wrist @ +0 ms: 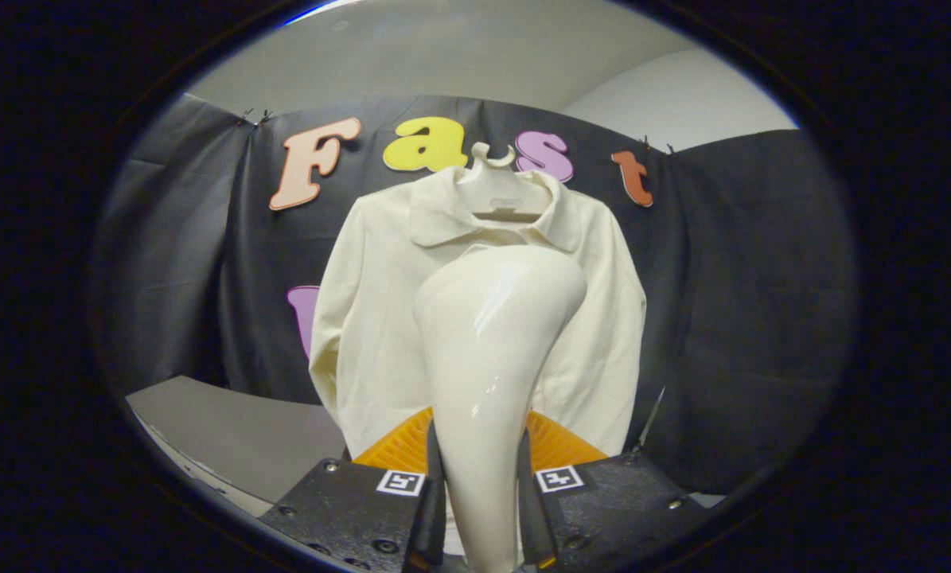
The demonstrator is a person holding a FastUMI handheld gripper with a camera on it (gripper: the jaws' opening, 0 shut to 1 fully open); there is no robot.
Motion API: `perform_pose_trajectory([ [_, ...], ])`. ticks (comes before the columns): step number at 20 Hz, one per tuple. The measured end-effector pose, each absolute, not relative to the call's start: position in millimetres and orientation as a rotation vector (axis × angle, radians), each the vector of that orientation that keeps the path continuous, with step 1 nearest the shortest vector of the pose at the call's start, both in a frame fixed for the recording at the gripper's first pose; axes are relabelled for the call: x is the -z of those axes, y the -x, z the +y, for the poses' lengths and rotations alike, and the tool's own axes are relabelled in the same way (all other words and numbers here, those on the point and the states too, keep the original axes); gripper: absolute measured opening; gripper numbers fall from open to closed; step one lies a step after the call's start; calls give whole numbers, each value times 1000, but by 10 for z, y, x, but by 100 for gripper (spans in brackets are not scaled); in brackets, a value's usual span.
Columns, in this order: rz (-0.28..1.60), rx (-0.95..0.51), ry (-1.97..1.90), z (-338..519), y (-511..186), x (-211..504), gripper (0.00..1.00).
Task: Iron the clothes twice with a garment steamer, once on the left side and once on the right side.
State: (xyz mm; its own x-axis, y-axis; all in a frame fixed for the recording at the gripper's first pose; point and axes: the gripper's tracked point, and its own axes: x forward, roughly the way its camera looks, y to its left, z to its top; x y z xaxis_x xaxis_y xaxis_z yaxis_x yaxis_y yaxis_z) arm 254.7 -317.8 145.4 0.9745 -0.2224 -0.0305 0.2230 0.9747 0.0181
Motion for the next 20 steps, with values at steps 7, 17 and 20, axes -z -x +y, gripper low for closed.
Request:
perform_pose_trajectory([
  [7, 17, 255, -49, -4142, -2998, -1694, 36],
  [17, 54, 224, -84, -4718, -3379, -1274, 36],
  [20, 93, 199, -96, -4706, -3450, -965, 37],
])
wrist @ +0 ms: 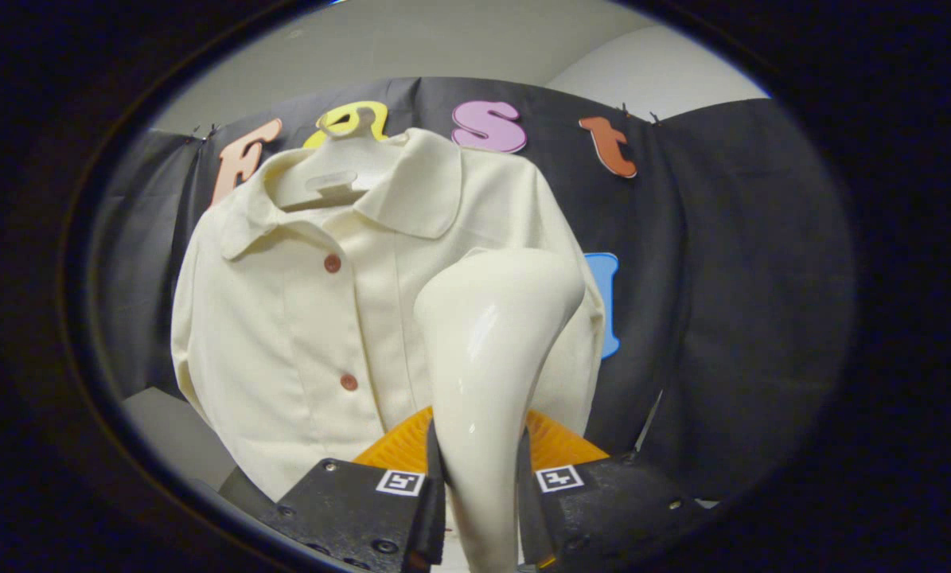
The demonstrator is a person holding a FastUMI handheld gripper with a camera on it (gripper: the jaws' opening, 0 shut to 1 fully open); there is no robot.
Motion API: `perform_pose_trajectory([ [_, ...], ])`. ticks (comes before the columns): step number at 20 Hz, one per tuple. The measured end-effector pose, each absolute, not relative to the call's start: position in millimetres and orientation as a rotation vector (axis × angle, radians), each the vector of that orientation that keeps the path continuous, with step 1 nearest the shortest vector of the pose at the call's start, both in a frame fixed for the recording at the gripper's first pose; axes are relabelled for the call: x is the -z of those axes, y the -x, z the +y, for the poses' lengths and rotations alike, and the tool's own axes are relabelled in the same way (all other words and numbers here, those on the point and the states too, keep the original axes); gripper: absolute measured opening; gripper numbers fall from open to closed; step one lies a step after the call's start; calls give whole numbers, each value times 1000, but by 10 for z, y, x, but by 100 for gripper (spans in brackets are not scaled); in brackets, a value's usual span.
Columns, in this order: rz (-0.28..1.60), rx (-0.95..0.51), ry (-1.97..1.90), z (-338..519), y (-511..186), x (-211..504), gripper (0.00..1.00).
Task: Iron the clothes twice with a garment steamer, once on the left side and once on the right side.
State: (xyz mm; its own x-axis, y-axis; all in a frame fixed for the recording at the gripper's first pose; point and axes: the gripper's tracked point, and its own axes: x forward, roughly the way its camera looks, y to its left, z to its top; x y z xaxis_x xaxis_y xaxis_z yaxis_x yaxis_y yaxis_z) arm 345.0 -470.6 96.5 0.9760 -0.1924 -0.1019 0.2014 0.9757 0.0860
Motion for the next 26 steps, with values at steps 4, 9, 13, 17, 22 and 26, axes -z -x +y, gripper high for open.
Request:
perform_pose_trajectory([
  [4, 62, 182, -175, -4706, -3480, -833, 37],
  [9, 142, 186, -170, -4735, -3296, -288, 37],
  [13, 155, 160, -212, -4686, -3210, 166, 37],
  [17, 204, 142, -235, -4677, -3087, 732, 37],
  [22, 233, 138, -240, -4719, -2932, 1289, 37],
  [26, 270, 142, -252, -4738, -2793, 1698, 37],
])
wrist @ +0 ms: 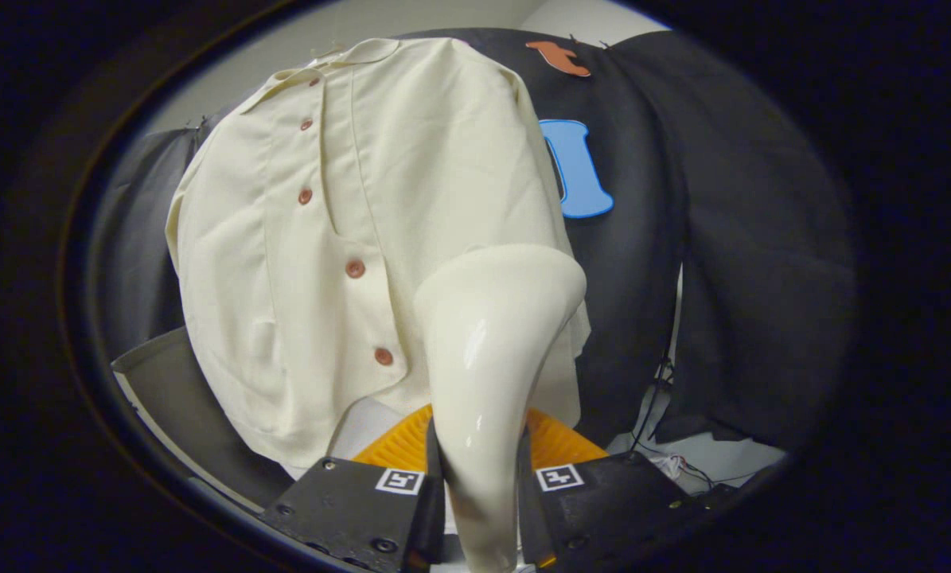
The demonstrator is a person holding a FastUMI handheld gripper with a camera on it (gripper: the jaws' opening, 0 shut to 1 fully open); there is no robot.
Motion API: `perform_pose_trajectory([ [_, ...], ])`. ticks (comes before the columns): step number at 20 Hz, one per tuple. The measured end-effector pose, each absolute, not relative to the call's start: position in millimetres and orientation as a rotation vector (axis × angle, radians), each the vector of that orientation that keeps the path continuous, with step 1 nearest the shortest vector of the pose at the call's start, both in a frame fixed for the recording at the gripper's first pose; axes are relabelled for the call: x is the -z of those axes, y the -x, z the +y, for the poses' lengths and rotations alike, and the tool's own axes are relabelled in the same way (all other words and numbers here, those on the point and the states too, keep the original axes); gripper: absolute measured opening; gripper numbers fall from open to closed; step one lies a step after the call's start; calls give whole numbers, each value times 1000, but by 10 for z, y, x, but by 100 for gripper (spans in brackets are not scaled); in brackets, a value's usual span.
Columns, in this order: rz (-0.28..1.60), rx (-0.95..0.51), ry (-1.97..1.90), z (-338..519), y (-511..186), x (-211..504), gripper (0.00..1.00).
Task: Iron the clothes twice with a garment steamer, once on the left side and once on the right side.
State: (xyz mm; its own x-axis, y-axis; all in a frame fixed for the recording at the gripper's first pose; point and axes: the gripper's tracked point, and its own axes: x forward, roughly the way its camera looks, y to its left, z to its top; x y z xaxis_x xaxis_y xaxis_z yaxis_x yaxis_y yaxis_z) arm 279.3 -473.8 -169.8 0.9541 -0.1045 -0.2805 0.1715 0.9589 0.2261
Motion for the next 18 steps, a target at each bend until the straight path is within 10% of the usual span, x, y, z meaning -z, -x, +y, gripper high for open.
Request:
perform_pose_trajectory([
  [18, 400, 185, -236, -4568, -2353, 2699, 37],
])
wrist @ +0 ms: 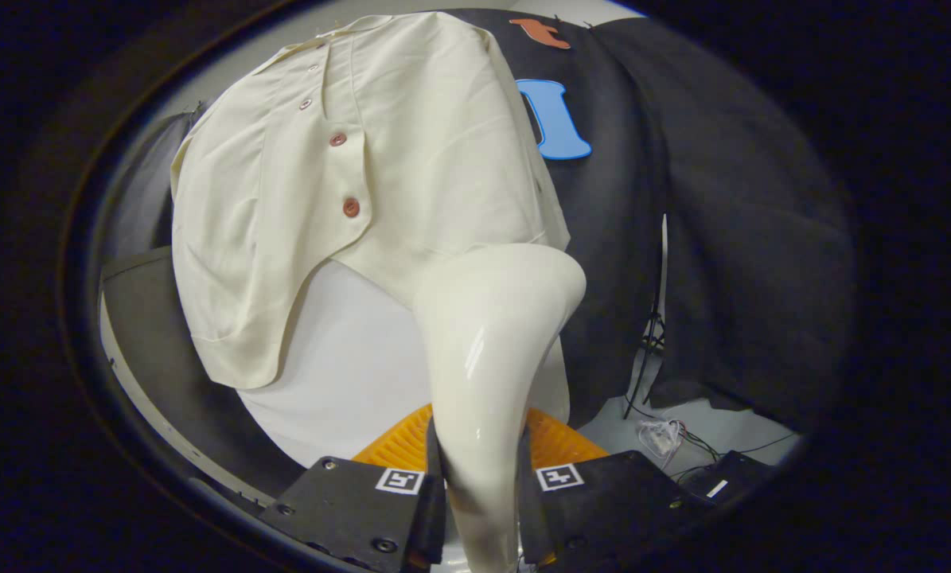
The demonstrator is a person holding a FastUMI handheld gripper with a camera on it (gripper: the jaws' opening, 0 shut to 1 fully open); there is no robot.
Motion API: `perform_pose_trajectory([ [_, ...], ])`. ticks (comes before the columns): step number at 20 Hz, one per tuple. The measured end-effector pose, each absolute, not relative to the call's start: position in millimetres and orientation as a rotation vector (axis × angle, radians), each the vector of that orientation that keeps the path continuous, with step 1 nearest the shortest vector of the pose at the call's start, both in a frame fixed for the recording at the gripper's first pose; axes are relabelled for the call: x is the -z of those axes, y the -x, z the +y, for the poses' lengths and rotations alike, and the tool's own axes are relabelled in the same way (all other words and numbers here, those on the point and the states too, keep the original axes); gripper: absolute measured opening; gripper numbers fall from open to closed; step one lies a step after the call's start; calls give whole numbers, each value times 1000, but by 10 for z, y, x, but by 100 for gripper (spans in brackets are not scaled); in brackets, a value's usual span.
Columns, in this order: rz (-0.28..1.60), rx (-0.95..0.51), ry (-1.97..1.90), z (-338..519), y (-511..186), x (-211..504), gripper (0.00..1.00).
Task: Iron the clothes twice with a garment steamer, once on the left side and once on the right side.
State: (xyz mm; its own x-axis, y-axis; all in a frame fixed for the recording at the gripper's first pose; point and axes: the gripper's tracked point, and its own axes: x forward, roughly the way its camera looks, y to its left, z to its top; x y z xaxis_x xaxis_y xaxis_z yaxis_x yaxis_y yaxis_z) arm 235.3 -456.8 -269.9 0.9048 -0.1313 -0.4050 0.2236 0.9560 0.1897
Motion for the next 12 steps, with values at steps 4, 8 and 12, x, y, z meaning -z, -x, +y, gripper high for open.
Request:
perform_pose_trajectory([
  [4, 407, 200, -224, -4369, -2296, 2665, 37],
  [8, 373, 241, -209, -4192, -2119, 2386, 37],
  [12, 330, 267, -193, -3984, -1967, 1959, 37],
])
